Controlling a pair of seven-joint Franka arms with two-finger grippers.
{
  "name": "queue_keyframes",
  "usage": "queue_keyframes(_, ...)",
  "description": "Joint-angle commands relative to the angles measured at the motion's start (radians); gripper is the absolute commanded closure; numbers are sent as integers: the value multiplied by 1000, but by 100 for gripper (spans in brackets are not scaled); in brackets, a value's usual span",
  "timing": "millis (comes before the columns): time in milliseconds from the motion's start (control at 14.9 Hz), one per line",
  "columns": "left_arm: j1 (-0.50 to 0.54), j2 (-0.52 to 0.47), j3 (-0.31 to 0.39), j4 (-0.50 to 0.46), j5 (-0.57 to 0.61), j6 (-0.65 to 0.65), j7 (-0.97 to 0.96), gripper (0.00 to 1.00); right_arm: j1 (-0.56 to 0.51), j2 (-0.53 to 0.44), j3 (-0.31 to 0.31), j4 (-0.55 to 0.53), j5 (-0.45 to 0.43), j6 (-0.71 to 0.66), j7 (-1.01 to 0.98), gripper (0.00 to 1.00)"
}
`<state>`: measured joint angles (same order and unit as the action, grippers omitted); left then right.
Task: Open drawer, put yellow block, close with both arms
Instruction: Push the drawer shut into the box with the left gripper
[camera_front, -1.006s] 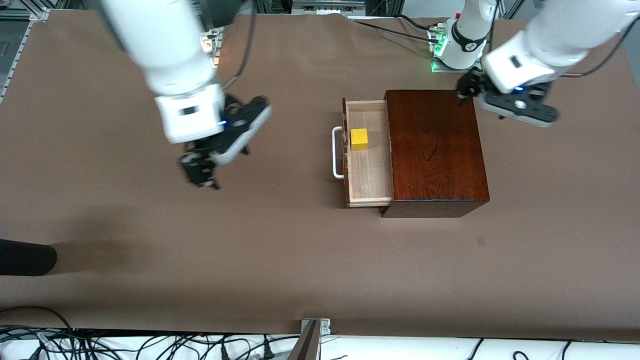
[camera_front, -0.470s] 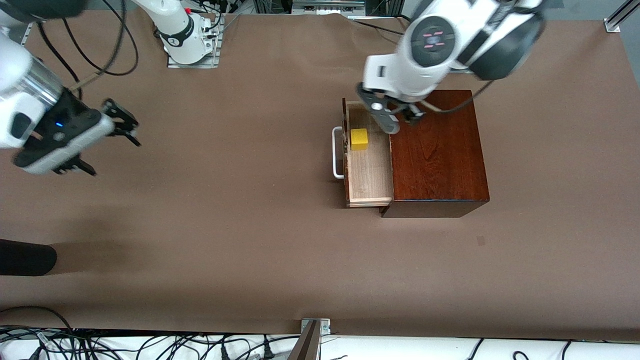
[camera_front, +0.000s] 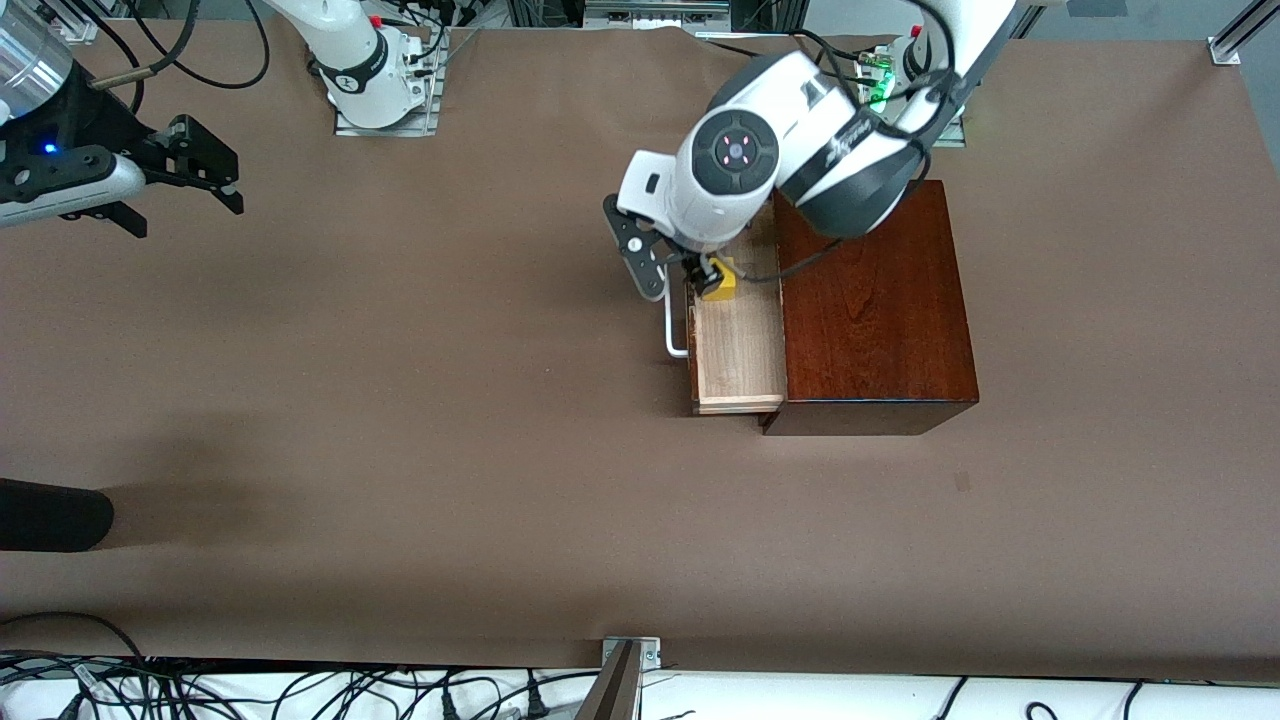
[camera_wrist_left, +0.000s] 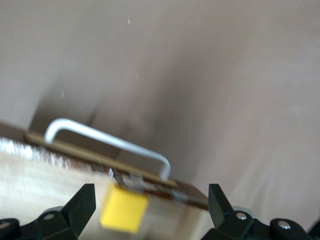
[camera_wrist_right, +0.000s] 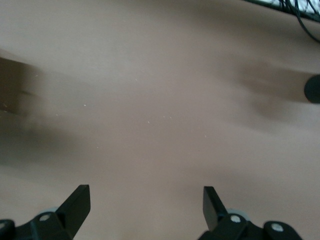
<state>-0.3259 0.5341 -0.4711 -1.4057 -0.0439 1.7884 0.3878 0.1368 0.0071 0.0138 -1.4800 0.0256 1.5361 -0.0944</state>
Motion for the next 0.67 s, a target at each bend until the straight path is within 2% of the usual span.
queue_keyframes(0,-34,75,-3,47,34,83,115,0,-75,14,0,-20,13,7,8,0)
queue_keyframes(201,-111,130,-6,47,206,114,199,0,-108,51,5,-20,19,13,18,0)
queue_keyframes(335,-177,158,2,47,303,121,201,0,-146,60,35,-23,22,7,22,0)
queue_keyframes(604,-179,196,3,40,426,123,203,0,-154,62,49,-13,23,-4,22,0)
